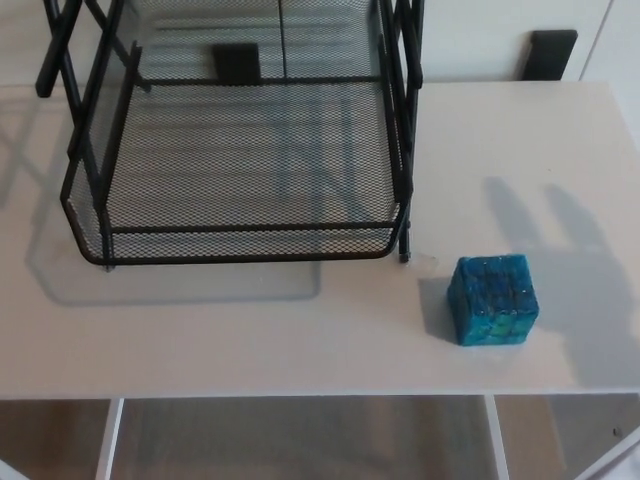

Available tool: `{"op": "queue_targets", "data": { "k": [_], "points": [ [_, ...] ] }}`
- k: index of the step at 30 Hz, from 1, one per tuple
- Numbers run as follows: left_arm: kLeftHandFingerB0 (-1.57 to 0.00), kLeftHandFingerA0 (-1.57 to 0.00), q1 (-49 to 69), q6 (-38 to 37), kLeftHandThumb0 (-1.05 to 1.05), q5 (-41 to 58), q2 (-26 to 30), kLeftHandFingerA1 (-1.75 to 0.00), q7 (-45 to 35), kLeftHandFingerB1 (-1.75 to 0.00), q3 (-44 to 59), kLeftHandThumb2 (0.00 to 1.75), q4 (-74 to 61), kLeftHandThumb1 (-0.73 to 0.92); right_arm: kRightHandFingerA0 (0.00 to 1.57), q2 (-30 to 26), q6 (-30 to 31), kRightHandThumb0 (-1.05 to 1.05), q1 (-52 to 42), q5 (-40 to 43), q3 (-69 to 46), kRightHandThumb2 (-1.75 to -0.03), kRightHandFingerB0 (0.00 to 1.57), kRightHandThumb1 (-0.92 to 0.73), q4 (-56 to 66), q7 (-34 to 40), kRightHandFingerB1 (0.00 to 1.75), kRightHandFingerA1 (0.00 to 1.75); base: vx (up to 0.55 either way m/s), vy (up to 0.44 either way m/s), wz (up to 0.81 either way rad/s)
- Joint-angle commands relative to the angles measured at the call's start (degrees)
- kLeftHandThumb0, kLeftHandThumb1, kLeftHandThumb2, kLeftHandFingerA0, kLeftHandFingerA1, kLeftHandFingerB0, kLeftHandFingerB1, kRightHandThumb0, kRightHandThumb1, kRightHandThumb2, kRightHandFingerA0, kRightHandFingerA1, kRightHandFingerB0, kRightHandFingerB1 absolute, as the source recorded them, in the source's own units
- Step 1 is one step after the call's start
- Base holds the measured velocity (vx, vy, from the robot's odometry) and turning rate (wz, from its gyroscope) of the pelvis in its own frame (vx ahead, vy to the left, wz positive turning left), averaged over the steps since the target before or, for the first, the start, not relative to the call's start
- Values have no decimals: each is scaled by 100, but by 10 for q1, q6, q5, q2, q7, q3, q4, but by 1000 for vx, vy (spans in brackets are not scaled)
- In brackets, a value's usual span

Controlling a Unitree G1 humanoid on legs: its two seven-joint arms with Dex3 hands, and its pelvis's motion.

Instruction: The robot walks towards a desk on which a file tray is kept in the middle and a cube is kept to its right. The robot lifts the cube using its right hand and places it on the file tray.

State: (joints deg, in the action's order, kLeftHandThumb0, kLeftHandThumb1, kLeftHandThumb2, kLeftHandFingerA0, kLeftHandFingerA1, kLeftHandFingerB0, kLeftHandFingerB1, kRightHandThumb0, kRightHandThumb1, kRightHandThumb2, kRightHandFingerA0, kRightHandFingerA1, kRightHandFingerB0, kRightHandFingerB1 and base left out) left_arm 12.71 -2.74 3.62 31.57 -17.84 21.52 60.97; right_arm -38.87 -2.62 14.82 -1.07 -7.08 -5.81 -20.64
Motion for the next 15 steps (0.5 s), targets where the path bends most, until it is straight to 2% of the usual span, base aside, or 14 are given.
{"op": "queue_targets", "data": {
  "k": [1, 2, 3, 4, 5, 7, 8, 9, 10, 11, 15],
  "points": [
    [-7, -10, 14, -12, -104, 11, 16, -74, -17, -66, 0, 116, 2, 60, 0, -23, 108, -89, 73, -138, 195, -85, 0, -51, 57, -143, 0, 11, 0, 0, 0],
    [-7, -10, 16, -12, -104, 10, 16, -74, -18, -66, -1, 116, -3, 60, 0, -19, 104, -89, 77, -140, 204, -85, 0, -51, 50, -141, 0, 11, 0, 0, 0],
    [0, -11, 14, -6, -102, 7, 17, -90, -14, -77, -4, 64, -5, 79, 0, -17, 111, -93, 85, -153, 222, -87, 0, -53, 50, -143, 1, 7, 0, 0, 0],
    [0, -11, 8, -14, -102, 1, 18, -89, -11, -77, -9, 65, 5, 80, 0, -14, 117, -93, 93, -162, 237, -86, 0, -53, 51, -147, 1, 5, 0, 0, 0],
    [0, -16, 14, -23, -105, -4, 17, -94, -11, -80, -15, 64, -1, 81, 0, -5, 116, -89, 103, -174, 257, -85, 0, -50, 44, -146, 8, 10, 0, 0, 0],
    [-2, -16, 15, -18, -105, -9, 18, -94, -11, -81, -21, 62, -7, 82, 0, -1, 123, -83, 112, -179, 275, -85, 0, -47, 42, -144, 14, 15, 0, 0, 0],
    [0, -14, 17, -15, -104, -6, 17, -93, -12, -79, -19, 65, -11, 80, 0, 3, 128, -73, 116, -182, 282, -56, 0, -52, 42, -144, 19, 17, 0, 0, 0],
    [0, -15, 18, -8, -104, -2, 17, -92, -14, -77, -18, 67, -18, 80, 0, 8, 139, -72, 125, -191, 299, -56, 0, -52, 47, -147, 17, 18, 0, 0, 0],
    [0, -10, 19, -7, -100, -2, 18, -86, -16, -70, -18, 66, -17, 81, 0, 10, 146, -80, 128, -189, 306, -81, 0, -45, 49, -150, 12, 10, 0, 0, 0],
    [0, -15, 18, -13, -101, -4, 20, -88, -15, -71, -20, 64, -10, 84, 0, 10, 151, -85, 131, -186, 311, -81, 0, -48, 51, -153, 5, 7, 0, 0, 0],
    [0, -12, 18, -12, -102, 1, 20, -86, -19, -71, -20, 64, 1, 83, 0, 12, 156, -84, 128, -182, 333, -83, 0, -47, 57, -153, 8, 8, 0, 0, 0]
  ]
}}
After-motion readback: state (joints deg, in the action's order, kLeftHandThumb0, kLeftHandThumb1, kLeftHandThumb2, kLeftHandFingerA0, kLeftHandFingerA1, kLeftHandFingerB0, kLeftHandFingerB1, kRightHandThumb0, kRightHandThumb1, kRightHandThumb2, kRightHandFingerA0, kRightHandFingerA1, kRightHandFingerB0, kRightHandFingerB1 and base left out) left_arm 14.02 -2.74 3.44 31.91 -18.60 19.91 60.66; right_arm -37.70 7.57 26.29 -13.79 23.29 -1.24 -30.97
